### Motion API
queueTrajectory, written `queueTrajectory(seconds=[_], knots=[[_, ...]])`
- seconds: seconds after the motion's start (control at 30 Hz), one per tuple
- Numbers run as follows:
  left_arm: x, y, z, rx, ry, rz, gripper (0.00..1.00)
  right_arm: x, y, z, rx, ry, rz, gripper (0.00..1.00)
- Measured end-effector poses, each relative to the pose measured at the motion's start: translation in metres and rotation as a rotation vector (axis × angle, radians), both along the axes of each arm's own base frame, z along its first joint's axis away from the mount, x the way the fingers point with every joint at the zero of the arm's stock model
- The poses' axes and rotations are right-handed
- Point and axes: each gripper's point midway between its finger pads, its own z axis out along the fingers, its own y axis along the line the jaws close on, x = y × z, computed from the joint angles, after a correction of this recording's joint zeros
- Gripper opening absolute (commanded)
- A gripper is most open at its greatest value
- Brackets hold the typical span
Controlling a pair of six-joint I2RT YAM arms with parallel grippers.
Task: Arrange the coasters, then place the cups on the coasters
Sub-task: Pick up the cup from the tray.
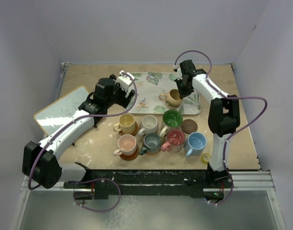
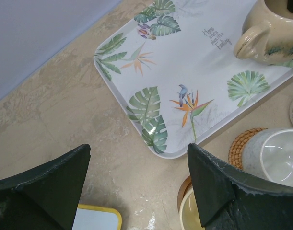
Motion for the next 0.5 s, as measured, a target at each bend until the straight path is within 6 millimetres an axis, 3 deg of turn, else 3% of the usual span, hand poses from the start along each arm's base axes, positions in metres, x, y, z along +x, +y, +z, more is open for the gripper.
queueTrajectory(seconds=[0.3, 0.5], knots=[[0.001, 0.007, 0.004, -0.005, -0.015, 0.018, 0.79, 0.006, -0.013, 0.026, -0.052, -0.060, 0.030, 0.00], [-0.001, 0.009, 0.013, -0.016, -0.037, 0.022, 0.79, 0.004, -0.042, 0.070, -0.060, -0.141, 0.034, 0.00]])
